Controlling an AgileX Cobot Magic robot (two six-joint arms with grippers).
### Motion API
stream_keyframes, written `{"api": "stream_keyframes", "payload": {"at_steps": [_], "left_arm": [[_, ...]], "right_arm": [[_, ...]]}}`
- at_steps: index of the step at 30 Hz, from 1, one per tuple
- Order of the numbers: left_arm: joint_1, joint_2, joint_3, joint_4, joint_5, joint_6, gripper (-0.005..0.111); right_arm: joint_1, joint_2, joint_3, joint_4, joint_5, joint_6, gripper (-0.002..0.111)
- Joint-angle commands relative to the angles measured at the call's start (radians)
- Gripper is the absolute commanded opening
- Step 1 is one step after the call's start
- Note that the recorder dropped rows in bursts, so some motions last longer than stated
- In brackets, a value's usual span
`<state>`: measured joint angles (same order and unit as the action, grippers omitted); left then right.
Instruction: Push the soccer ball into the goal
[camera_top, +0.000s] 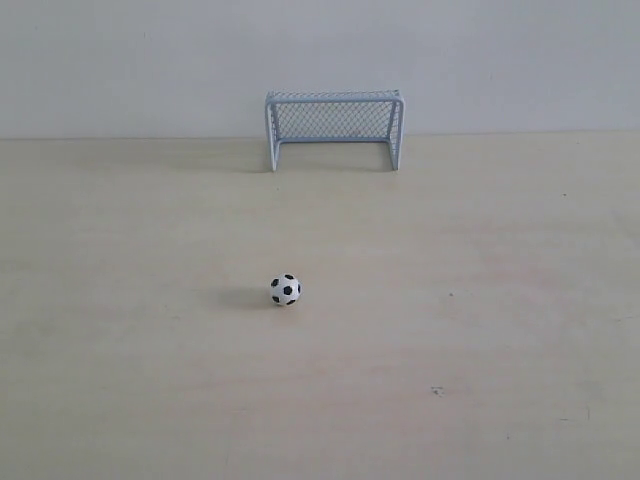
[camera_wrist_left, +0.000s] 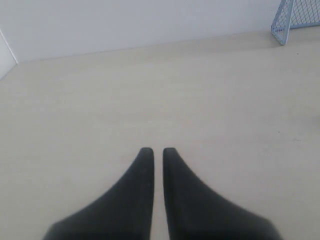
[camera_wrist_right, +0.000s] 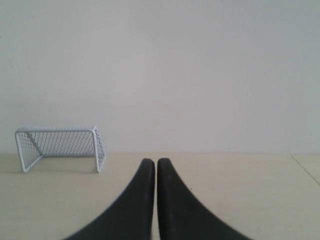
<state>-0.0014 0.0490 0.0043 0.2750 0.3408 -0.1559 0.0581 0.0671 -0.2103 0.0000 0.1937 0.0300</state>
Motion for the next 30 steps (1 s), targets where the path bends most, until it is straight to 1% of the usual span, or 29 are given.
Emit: {"api": "stream_keyframes", "payload": {"at_steps": [1, 8, 13, 16, 19, 21, 23, 25, 30], "left_arm": [[-0.008, 0.006, -0.004, 0.0, -0.003, -0.009, 0.006], [-0.008, 0.006, -0.004, 0.0, -0.003, -0.009, 0.006], [-0.008, 0.006, -0.004, 0.0, -0.003, -0.009, 0.006], [-0.008, 0.006, -0.004, 0.0, -0.003, -0.009, 0.006], [-0.008, 0.006, -0.004, 0.0, -0.003, -0.009, 0.006], [-0.008, 0.006, -0.004, 0.0, -0.003, -0.009, 0.006], [-0.008, 0.006, -0.004, 0.0, -0.003, -0.009, 0.006], [-0.008, 0.006, -0.004, 0.0, -0.003, -0.009, 0.006], [-0.008, 0.006, -0.004, 0.0, -0.003, -0.009, 0.006]], "right_arm": [[-0.008, 0.12, -0.035, 0.04, 0.018, -0.006, 0.0], [-0.008, 0.349, -0.124, 0.076, 0.018, -0.006, 0.0], [-0.008, 0.409, -0.153, 0.124, 0.014, -0.006, 0.0], [-0.001, 0.456, -0.177, 0.124, 0.013, -0.054, 0.0], [0.052, 0.494, -0.204, 0.124, 0.013, -0.071, 0.0], [0.122, 0.536, -0.243, 0.124, 0.013, -0.118, 0.0], [0.183, 0.581, -0.272, 0.124, 0.013, -0.126, 0.0], [0.228, 0.624, -0.296, 0.124, 0.013, -0.145, 0.0], [0.287, 0.741, -0.349, 0.122, 0.023, -0.183, 0.0]]}}
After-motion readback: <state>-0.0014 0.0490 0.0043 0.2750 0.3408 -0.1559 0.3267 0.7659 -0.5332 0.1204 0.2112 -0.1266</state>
